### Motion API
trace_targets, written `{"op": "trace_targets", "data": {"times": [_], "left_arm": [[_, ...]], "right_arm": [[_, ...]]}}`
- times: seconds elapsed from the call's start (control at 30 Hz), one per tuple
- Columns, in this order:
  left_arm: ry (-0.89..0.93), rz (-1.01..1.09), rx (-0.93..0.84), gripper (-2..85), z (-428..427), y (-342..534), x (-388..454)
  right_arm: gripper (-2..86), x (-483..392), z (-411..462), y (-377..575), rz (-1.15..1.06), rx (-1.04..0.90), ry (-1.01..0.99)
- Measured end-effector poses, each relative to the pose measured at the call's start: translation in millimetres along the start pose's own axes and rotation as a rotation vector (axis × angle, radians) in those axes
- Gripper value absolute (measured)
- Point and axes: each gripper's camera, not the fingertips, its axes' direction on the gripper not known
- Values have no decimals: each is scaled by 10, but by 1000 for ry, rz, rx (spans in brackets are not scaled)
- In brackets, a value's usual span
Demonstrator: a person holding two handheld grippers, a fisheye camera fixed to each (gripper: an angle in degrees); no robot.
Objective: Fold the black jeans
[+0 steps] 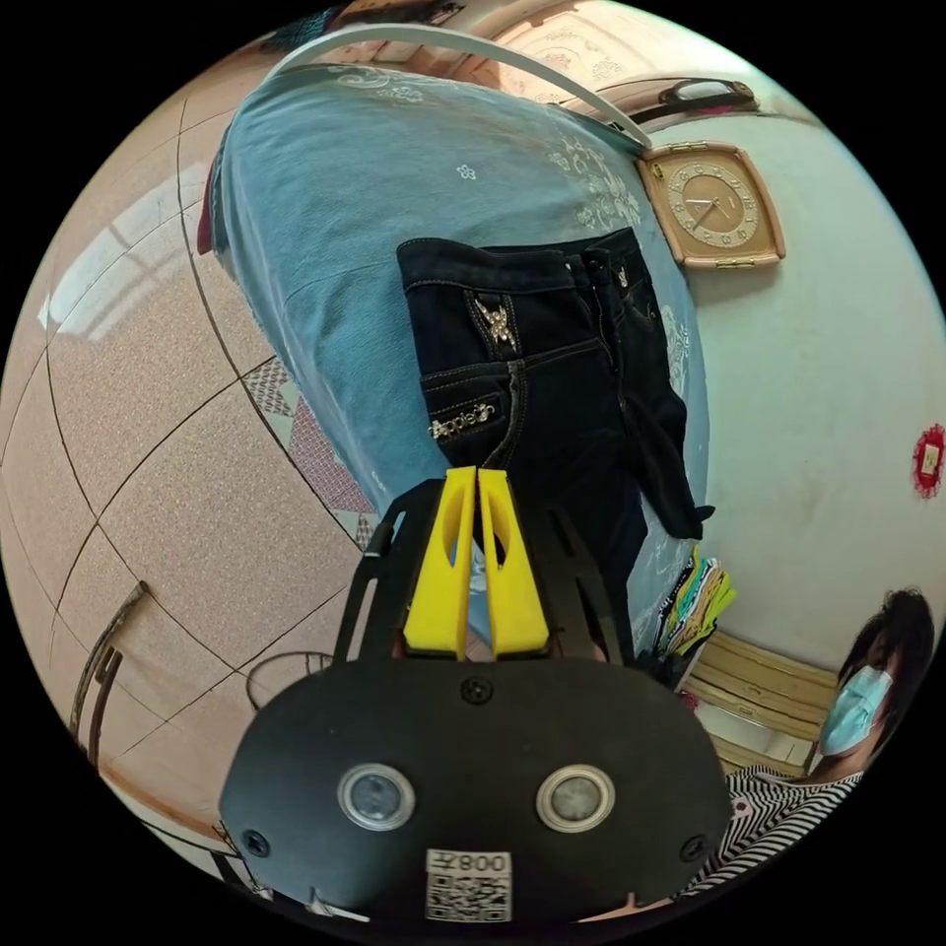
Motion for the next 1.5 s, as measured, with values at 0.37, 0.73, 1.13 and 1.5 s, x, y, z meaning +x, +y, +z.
{"op": "trace_targets", "data": {"times": [0.37,0.73,1.13,1.5], "left_arm": [[-96,-62,-126,3,-283,-651,452],[-97,-97,-113,3,-553,-1019,705],[-95,-53,-24,3,-828,-1223,962],[-78,15,33,5,-829,-1512,1022]], "right_arm": [[21,251,0,-488,12,-200,-84],[21,334,-8,-632,18,-249,-135],[20,223,-113,-485,-70,-204,-156],[24,-89,-309,-32,-59,-18,-124]]}}
